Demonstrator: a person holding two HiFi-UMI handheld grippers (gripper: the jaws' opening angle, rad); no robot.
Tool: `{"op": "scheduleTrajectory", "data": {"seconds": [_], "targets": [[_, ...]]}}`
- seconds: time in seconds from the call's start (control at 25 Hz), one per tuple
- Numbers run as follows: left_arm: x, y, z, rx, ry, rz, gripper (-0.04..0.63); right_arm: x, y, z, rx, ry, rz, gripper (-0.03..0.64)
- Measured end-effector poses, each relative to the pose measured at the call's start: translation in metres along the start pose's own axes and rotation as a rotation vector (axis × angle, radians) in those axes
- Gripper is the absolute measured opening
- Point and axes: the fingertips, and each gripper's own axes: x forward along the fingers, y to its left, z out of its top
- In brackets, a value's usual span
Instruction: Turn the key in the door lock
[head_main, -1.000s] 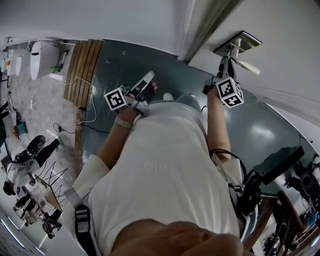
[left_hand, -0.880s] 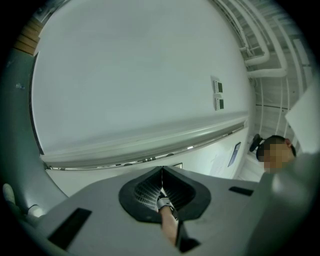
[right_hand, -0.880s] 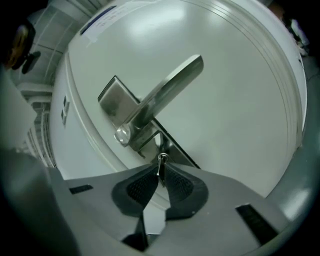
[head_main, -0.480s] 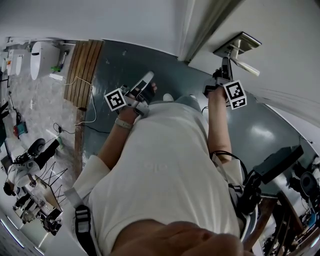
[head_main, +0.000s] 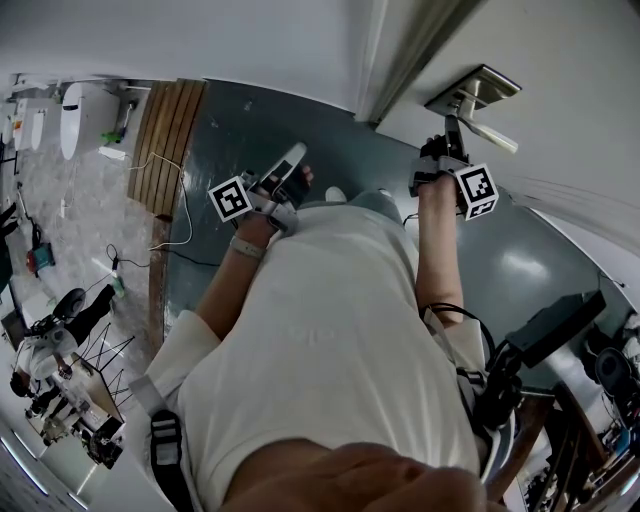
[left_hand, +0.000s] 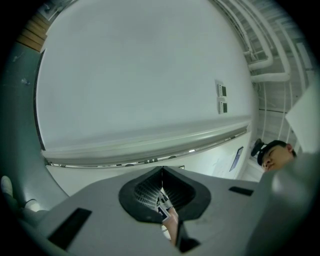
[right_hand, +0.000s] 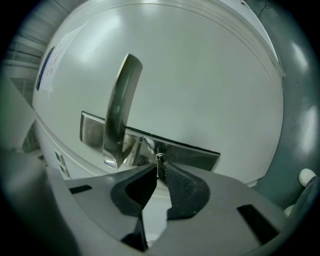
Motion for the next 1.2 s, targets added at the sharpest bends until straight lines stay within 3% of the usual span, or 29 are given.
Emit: {"op": "scheduleTrajectory", "data": {"seconds": [0.6, 0.88, 1.04, 1.2], "targets": [[-0.003, 0.0, 0.002, -0.003, -0.014, 0.01, 0.008, -0.001, -0.004, -0.006, 0.235, -0.012, 0.046, 0.052], [-0.004, 0.001, 0.0, -0.004, -0.018, 0.018, 0.008, -0.003, 0.0, -0.009, 0.406, -0.018, 0.089, 0.052], [-0.004, 0.002, 0.0, -0.009, -0.022, 0.026, 0.008, -0.003, -0.005, -0.01, 0.579, -0.052, 0.149, 0.043], [-0.003, 0.003, 0.0, -0.008, -0.02, 0.031, 0.008, -0.002, -0.007, -0.011, 0.624, -0.053, 0.178, 0.043]]}}
